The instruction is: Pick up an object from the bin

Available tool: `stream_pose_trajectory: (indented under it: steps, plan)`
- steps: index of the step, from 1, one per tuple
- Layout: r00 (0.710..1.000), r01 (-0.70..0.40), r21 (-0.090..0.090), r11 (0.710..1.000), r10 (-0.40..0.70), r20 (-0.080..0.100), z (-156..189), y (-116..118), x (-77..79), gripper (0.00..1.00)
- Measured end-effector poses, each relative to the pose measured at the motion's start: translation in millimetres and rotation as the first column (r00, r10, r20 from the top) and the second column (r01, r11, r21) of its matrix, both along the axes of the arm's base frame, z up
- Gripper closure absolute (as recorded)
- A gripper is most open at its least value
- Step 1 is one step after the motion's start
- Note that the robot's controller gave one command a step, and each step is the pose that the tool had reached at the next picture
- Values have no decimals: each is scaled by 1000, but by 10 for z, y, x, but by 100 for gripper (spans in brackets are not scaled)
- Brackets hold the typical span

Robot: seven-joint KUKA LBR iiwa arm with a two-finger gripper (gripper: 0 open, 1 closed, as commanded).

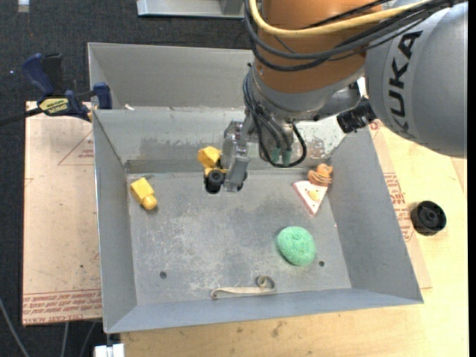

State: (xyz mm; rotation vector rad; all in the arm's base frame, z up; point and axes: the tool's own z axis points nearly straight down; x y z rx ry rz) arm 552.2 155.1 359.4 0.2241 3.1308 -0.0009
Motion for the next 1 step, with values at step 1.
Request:
stream_pose_trajectory:
  steps: [1]
  plan:
    - [1000,11,5,1000,-11,5,-434,136,-39,100]
